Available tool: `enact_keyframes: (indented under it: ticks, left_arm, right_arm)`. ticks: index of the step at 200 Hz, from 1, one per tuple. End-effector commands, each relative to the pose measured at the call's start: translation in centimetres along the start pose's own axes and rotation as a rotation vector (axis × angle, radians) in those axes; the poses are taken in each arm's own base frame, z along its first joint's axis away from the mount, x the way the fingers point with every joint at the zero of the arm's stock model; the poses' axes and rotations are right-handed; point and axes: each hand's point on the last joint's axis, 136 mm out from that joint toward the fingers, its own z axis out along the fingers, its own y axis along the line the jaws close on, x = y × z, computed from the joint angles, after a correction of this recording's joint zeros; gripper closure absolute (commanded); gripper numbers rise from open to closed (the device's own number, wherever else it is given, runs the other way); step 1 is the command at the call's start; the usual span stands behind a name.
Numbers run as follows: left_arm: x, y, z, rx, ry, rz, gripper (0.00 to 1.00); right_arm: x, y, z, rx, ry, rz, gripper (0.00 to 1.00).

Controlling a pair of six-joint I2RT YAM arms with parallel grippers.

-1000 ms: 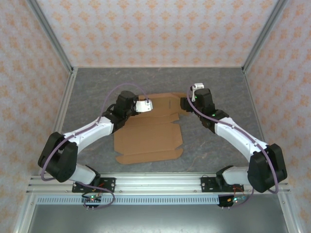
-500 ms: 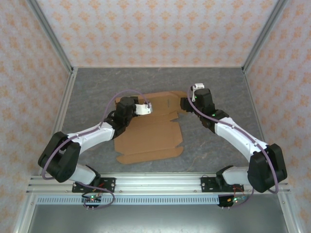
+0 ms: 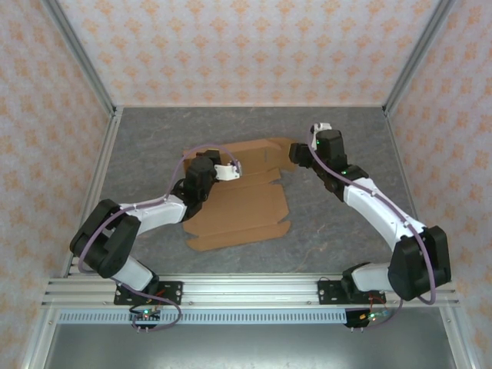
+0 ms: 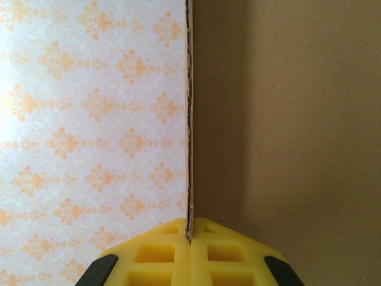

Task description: Fold the paper box

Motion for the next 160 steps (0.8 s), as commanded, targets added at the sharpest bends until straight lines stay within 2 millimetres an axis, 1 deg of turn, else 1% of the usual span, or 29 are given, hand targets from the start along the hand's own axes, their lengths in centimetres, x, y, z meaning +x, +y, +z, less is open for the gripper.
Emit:
enact_keyframes:
  ticks: [1,31,48,61,85,106,122,140,160]
  left_arm:
    - [0.3,-0.3,-0.5,-0.02,0.006,-0.017,1.0]
    - [0.3,-0.4,-0.7,-0.013,0.0,-0.011,1.0]
    - [0.3,-0.6,-0.7,-0.009,-0.001,-0.008,1.0]
    - [0.3,-0.5,-0.8,-0.011,-0.004,-0.015,1.0]
    - [0.2,-0.4,-0.9,-0.013,-0.005,-0.017,1.0]
    - [0.2,0.0,-1.0,-0.021,-0.005,-0.019,1.0]
    - [0.1,0.1,-1.0,-0.021,-0.009,-0.019,1.0]
    - [0.1,0.0,-1.0,-0.02,-0.01,-0.019,1.0]
    - [0.0,-0.1,-1.0,-0.019,-0.011,-0.017,1.0]
  right_arm:
    - [-0.5,-0.6,0.5,-0.039,0.027,0.036,0.35]
    - [0.2,-1.6,2.6,-0.076,0.024,0.023,0.37]
    - [0.7,-1.2,3.5,-0.135,0.02,0.037,0.4]
    - [0.4,0.1,3.5,-0.21,0.01,0.048,0.45]
    - [-0.6,1.8,3.1,-0.258,-0.017,0.049,0.53]
    - [-0.9,4.0,3.2,-0.293,-0.008,0.025,0.55]
    - [-0.7,5.3,3.9,-0.3,0.012,0.005,0.55]
    - [-0.7,5.7,5.0,-0.303,0.031,0.031,0.56]
    - [-0.8,5.8,6.1,-0.292,0.05,0.05,0.62]
